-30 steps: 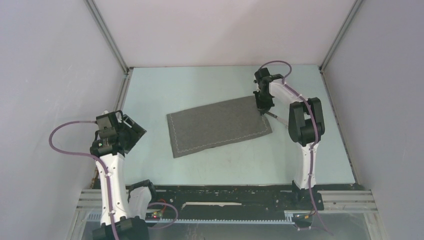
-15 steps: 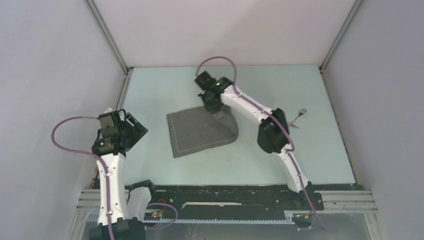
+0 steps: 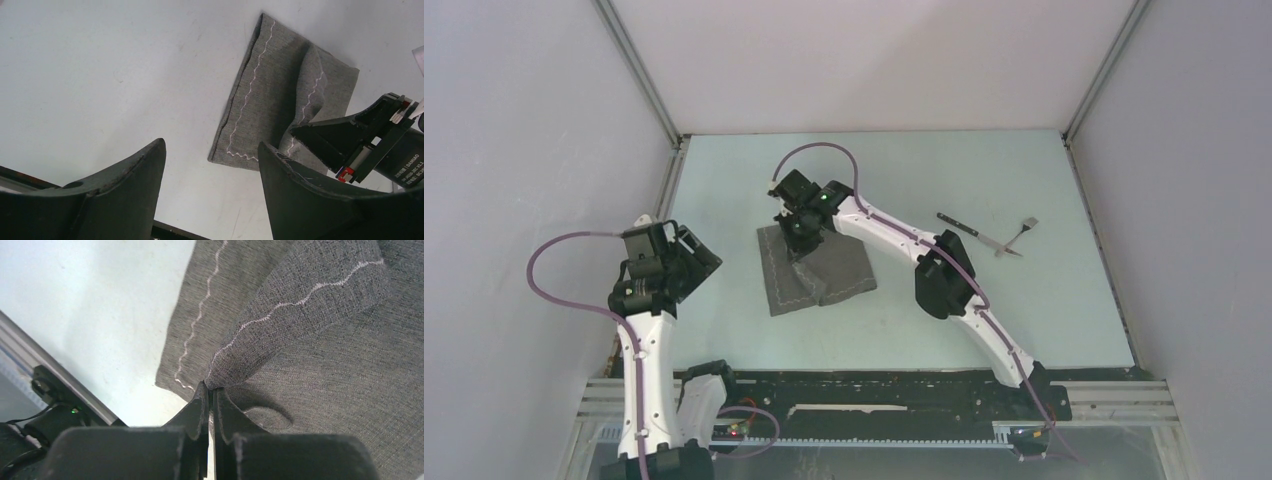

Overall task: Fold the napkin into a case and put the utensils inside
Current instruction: Fold the rectangle-folded napkin at the center of the board.

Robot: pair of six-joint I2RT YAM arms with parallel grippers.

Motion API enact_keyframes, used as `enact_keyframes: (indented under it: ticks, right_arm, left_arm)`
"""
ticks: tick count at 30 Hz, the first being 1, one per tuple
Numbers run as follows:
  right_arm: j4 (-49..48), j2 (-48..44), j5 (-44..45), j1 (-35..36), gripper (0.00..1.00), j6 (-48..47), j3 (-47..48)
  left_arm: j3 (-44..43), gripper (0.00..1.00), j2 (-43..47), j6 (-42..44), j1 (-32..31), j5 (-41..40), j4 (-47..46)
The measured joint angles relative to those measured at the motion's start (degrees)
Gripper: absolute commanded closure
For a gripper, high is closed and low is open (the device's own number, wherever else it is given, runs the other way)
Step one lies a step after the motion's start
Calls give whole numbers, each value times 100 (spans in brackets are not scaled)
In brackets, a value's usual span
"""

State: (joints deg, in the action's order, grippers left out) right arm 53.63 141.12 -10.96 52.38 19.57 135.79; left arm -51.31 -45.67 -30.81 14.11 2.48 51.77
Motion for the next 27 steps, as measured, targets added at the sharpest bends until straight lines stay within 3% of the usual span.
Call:
enact_keyframes:
  ticks: [13,27]
  right_arm:
    - [-671,195,-632,0,100,363,125]
    - [-887,533,-761,15,100,501,144]
  left_arm:
    - [0,26,83,46,-11,-81,26]
    - [0,26,83,46,-13,-83,26]
